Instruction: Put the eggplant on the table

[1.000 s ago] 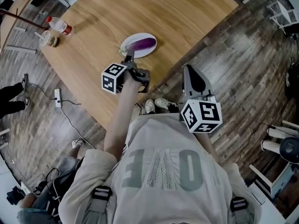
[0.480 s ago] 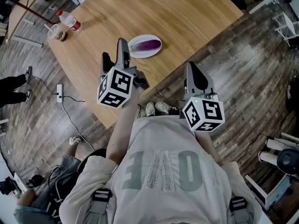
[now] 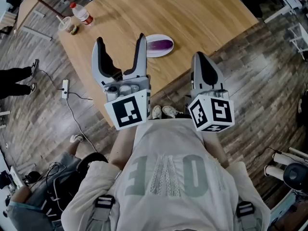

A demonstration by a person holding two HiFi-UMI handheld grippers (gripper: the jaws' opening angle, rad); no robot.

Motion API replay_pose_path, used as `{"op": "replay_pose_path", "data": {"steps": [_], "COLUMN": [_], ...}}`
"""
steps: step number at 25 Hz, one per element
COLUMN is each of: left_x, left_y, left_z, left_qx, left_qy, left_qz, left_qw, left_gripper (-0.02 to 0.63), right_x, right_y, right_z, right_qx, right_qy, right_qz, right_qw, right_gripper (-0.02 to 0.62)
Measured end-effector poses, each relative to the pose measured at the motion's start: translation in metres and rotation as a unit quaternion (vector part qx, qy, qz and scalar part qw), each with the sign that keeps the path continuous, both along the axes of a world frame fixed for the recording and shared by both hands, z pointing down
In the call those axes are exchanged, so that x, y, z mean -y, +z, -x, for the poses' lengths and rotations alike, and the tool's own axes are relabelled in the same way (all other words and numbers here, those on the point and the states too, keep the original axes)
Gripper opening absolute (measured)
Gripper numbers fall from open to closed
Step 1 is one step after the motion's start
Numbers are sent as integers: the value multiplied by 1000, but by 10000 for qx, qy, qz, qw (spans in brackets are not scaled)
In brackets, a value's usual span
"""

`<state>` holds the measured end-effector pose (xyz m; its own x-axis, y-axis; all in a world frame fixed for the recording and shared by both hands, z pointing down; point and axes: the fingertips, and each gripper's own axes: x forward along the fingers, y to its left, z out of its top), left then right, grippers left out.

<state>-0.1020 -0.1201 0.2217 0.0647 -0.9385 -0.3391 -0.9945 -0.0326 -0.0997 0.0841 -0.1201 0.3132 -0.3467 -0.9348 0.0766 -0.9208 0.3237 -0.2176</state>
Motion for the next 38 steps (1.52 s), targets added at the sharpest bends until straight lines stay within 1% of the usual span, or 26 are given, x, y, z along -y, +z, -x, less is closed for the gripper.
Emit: {"op": "replay_pose_path", "data": {"steps": [4,5,6,7,9,10,11,12,18,20,25,32,38], "left_x": [-11,-13,-15,-18,-24,-26,-27,-26,-27,-26,-27,-21,-22], "left_y": [-8,-10,-11,-13,-17,-18,-17,-15,-4,-2,0,6,5], "left_z": [-13,-16,-19,-22,-27,-30,-32,-35,-39,-39,-39,-34,-36], "left_qx": [374,489,626,767,966,1001,1007,997,968,965,865,794,902], "left_qy": [214,248,258,249,244,269,309,352,512,534,535,512,486], "left_qz": [-153,-182,-210,-245,-320,-316,-267,-188,123,194,313,405,419], "left_qw": [9990,9983,9975,9964,9945,9941,9941,9942,9939,9937,9943,9947,9939], "left_gripper": [379,374,356,314,159,82,21,9,9,9,8,9,9], "right_x": [0,0,-1,-2,-5,-6,-7,-8,-13,-14,-21,-16,-17], "right_y": [-20,-24,-27,-31,-38,-40,-43,-44,-48,-51,-52,-47,-48], "right_z": [11,14,17,19,23,25,26,28,38,40,43,44,44], "right_qx": [-156,-211,-262,-304,-367,-400,-438,-479,-728,-901,-1032,-1094,-1027], "right_qy": [-151,-193,-240,-288,-384,-426,-457,-480,-584,-569,-656,-686,-691], "right_qz": [-378,-467,-554,-636,-782,-847,-903,-951,-1131,-1191,-1277,-1242,-1202], "right_qw": [9990,9985,9978,9971,9955,9947,9939,9932,9892,9871,9843,9838,9850], "right_gripper": [20,21,21,21,20,21,21,20,20,20,20,20,20]}}
